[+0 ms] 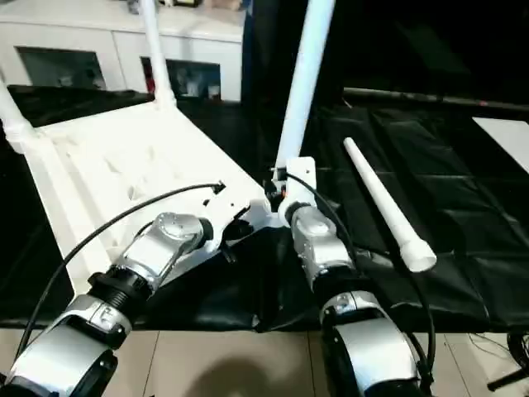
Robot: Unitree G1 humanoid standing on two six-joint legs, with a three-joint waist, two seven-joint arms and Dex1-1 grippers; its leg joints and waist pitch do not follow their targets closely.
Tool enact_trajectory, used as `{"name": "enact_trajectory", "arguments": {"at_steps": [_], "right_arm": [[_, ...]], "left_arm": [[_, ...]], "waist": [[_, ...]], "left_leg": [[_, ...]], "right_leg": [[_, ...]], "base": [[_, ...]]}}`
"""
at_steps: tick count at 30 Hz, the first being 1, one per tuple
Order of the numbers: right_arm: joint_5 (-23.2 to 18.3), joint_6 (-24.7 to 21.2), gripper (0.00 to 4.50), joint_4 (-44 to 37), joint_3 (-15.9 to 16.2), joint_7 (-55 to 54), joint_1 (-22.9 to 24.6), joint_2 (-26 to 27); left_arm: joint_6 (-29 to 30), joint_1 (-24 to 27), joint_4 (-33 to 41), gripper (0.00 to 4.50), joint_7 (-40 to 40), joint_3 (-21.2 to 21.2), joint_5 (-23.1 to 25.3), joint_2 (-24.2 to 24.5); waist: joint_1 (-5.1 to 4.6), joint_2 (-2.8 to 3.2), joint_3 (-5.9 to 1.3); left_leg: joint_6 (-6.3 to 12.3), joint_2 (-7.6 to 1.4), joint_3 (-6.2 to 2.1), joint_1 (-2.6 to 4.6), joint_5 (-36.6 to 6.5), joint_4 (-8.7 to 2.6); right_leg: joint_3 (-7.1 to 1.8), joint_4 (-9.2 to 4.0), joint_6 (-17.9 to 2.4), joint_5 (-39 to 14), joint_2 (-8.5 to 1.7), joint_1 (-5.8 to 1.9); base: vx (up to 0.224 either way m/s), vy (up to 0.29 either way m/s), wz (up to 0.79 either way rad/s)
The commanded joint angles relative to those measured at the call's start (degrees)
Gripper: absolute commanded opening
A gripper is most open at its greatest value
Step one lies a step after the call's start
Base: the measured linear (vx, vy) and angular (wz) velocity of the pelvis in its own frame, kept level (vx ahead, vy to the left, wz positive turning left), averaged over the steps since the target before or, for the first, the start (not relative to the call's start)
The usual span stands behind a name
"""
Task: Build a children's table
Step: Rotate leg to tighten
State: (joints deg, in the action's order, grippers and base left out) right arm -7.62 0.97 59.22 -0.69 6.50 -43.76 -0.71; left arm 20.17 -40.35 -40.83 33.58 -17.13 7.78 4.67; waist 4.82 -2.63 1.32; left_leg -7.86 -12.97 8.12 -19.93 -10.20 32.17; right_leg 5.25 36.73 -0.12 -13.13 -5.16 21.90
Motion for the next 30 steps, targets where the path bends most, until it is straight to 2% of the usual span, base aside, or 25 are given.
{"name": "enact_trajectory", "arguments": {"at_steps": [1,4,7,13,17,18,19,21,22,24,27,29,30], "right_arm": [[1.93,-3.50,1.93,8.79,0.49,-1.21,3.29,0.65],[2.09,-3.13,1.93,9.60,0.25,-1.48,2.83,0.72],[2.25,-2.90,1.93,9.90,0.07,-1.08,2.31,0.74],[3.70,-0.54,1.93,10.33,0.77,0.05,1.21,0.88],[2.86,0.40,1.93,10.01,0.06,1.46,1.08,1.20],[2.82,0.40,2.28,9.99,0.04,1.58,1.07,1.22],[2.69,0.42,2.28,9.92,-0.02,1.94,1.04,1.26],[2.79,0.56,2.63,9.73,-0.01,2.68,0.84,1.32],[2.94,0.84,2.63,9.58,0.07,3.19,0.68,1.33],[3.06,1.53,2.83,9.33,0.15,4.51,0.35,1.31],[2.78,2.35,3.13,8.33,-0.01,6.31,0.05,1.11],[2.48,2.89,3.30,6.89,0.01,8.17,0.07,0.72],[2.32,3.15,3.30,6.15,-0.04,9.20,0.08,0.50]], "left_arm": [[-0.58,-0.74,1.41,0.00,-1.72,1.02,0.40,-0.21],[0.18,-0.51,2.17,0.00,-1.85,0.97,0.57,-0.20],[-0.27,-0.56,2.09,0.00,-1.57,0.95,0.35,0.27],[-1.57,-1.07,1.00,0.00,-1.12,1.46,-0.05,1.37],[-1.79,-1.11,0.86,0.00,-0.80,1.76,-0.22,1.89],[-1.81,-1.11,0.84,0.00,-0.79,1.77,-0.23,1.91],[-1.87,-1.13,0.80,0.00,-0.74,1.79,-0.25,1.97],[-2.58,-1.10,0.75,0.00,-0.19,1.70,-0.35,2.39],[-2.93,-1.07,0.82,0.00,0.17,1.58,-0.35,2.67],[-3.66,-0.98,1.04,0.00,1.15,1.30,-0.42,3.12],[-4.89,-0.85,1.12,0.00,2.06,1.08,-0.49,3.63],[-6.09,-0.63,1.47,0.00,3.22,0.86,-0.63,4.16],[-6.83,-0.50,1.68,0.00,3.91,0.74,-0.73,4.45]], "waist": [[-0.10,0.37,-1.72],[-0.40,0.45,-1.66],[-0.45,0.35,-1.62],[-0.51,0.22,-1.56],[-0.66,0.27,-1.44],[-0.66,0.27,-1.44],[-0.70,0.29,-1.47],[-0.83,0.16,-1.47],[-0.87,0.30,-1.43],[-1.04,0.23,-1.50],[-1.14,0.28,-1.45],[-1.15,0.32,-1.57],[-1.10,0.28,-1.73]], "left_leg": [[-0.05,0.18,0.79,-0.50,-18.57,-4.04],[0.12,0.17,0.78,-0.41,-20.01,-4.17],[0.53,0.20,0.95,-0.41,-19.45,-4.24],[0.70,0.29,0.98,-0.46,-19.75,-4.22],[0.83,0.27,0.96,-0.42,-20.38,-4.30],[0.83,0.27,0.96,-0.42,-20.38,-4.30],[0.85,0.23,0.94,-0.42,-20.48,-4.32],[0.95,0.20,0.94,-0.43,-20.52,-4.40],[0.93,0.21,0.89,-0.43,-20.63,-4.40],[1.00,0.17,0.90,-0.74,-19.96,-4.45],[1.33,0.17,0.98,-0.72,-19.31,-4.42],[1.40,0.05,1.00,-0.88,-17.67,-4.47],[1.58,-0.04,1.06,-0.96,-16.24,-4.41]], "right_leg": [[-2.44,-6.93,-5.36,-22.35,-2.55,-1.53],[-2.50,-7.35,-5.08,-23.70,-2.68,-1.36],[-2.58,-7.48,-5.11,-22.84,-2.64,-1.27],[-2.58,-7.86,-4.21,-25.94,-2.81,-1.09],[-2.55,-8.05,-3.99,-27.01,-2.77,-0.89],[-2.55,-8.05,-3.99,-27.01,-2.77,-0.89],[-2.57,-8.06,-4.02,-26.98,-2.82,-0.91],[-2.55,-8.08,-4.09,-26.89,-2.79,-0.89],[-2.54,-8.06,-4.24,-27.04,-2.80,-0.85],[-2.58,-7.97,-4.57,-26.03,-2.86,-1.07],[-2.65,-7.97,-4.97,-25.80,-2.92,-1.07],[-2.75,-7.76,-5.41,-23.61,-2.91,-1.24],[-2.83,-7.42,-6.09,-20.86,-2.88,-1.43]], "base": [[0.000,0.000,0.00],[0.000,0.000,0.00],[0.000,0.000,0.00],[0.000,0.000,0.00],[0.000,0.000,0.00],[0.000,0.000,0.00],[0.000,0.000,0.00],[0.000,0.000,0.00],[0.000,0.000,0.00],[0.000,0.000,0.00],[0.000,0.000,0.00],[0.000,0.000,0.00],[0.000,0.000,0.00]]}}
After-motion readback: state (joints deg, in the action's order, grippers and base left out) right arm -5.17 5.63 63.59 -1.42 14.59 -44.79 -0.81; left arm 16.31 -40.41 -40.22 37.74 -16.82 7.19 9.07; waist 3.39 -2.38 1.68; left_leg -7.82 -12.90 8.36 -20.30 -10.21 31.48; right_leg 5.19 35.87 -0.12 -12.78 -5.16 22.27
